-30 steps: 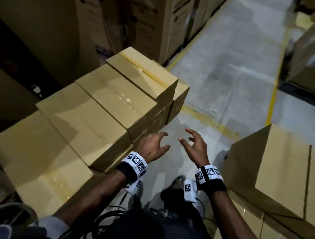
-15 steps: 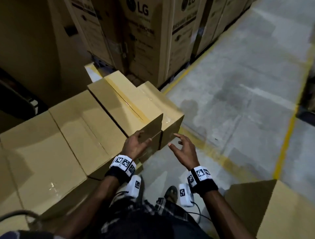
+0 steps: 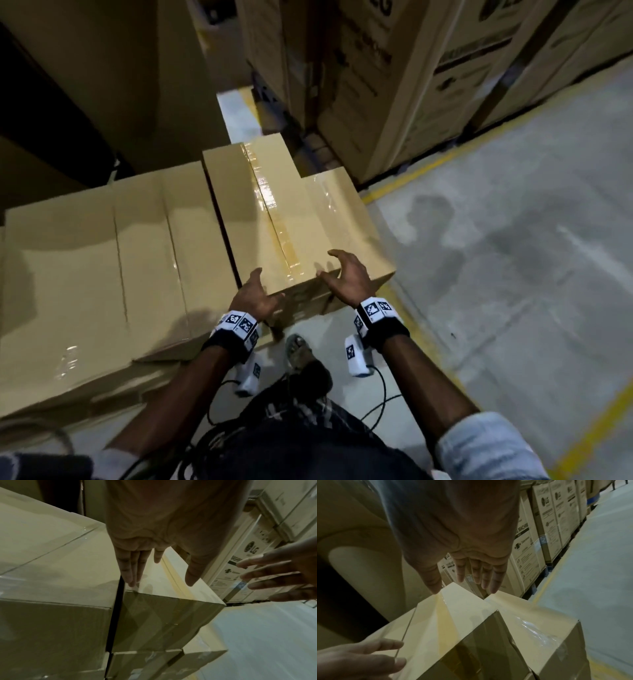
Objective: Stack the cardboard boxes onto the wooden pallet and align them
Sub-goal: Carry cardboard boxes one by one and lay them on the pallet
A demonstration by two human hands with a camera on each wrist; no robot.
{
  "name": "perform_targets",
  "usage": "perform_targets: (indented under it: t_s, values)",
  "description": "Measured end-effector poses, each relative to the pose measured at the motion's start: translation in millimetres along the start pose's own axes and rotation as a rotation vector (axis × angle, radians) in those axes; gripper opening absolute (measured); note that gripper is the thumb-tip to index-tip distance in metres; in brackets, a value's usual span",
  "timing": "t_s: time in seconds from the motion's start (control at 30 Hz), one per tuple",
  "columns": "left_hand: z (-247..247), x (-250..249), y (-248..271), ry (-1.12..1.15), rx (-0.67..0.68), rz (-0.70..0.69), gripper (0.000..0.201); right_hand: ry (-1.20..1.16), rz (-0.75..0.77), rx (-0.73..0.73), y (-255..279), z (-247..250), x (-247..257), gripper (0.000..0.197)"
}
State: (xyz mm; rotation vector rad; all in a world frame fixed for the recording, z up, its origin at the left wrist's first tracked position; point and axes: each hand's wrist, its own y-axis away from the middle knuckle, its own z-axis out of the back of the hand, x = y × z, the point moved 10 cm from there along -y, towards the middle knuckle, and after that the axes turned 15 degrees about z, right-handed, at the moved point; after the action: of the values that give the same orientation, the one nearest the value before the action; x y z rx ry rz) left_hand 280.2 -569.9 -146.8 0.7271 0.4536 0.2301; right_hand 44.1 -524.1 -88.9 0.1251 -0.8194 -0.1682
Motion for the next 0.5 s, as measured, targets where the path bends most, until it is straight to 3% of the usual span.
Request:
perform_targets:
  t_s: [0.17, 0.33, 0.5]
  values:
    - [12, 9, -26, 0.032, -0.070, 0.177, 0.088, -0.010, -0.096, 0.144, -39, -7, -25, 0.066]
    - [11, 16, -30, -0.001, -0.097, 0.228, 0.066, -0.039, -0.118, 0.241, -61, -18, -47, 0.077]
    - [12, 9, -29, -0.004, -0.142, 0.186, 0.068, -0.129, -0.090, 0.403, -71, -36, -58, 0.095]
